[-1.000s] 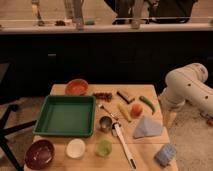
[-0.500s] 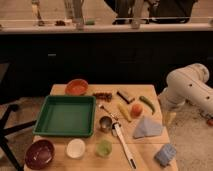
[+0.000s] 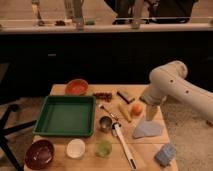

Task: Place grapes in tray

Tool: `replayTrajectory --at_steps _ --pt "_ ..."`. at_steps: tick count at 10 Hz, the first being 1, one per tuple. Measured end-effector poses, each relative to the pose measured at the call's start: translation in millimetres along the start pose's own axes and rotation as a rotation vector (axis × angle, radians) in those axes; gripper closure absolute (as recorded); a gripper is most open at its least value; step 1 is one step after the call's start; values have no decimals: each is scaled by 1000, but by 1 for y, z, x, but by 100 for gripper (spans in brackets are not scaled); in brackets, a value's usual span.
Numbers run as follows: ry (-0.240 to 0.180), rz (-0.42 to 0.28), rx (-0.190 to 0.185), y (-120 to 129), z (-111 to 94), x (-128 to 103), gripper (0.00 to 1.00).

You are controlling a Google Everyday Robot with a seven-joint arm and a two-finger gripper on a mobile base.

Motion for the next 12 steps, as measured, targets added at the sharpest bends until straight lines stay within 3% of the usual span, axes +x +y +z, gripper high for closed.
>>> replayTrajectory --at_steps 5,9,12 --pt "-2 -9 66 -34 15 -24 20" --pt "-27 -24 54 -55 31 -57 20" --pt "-24 -21 49 -54 32 -56 20"
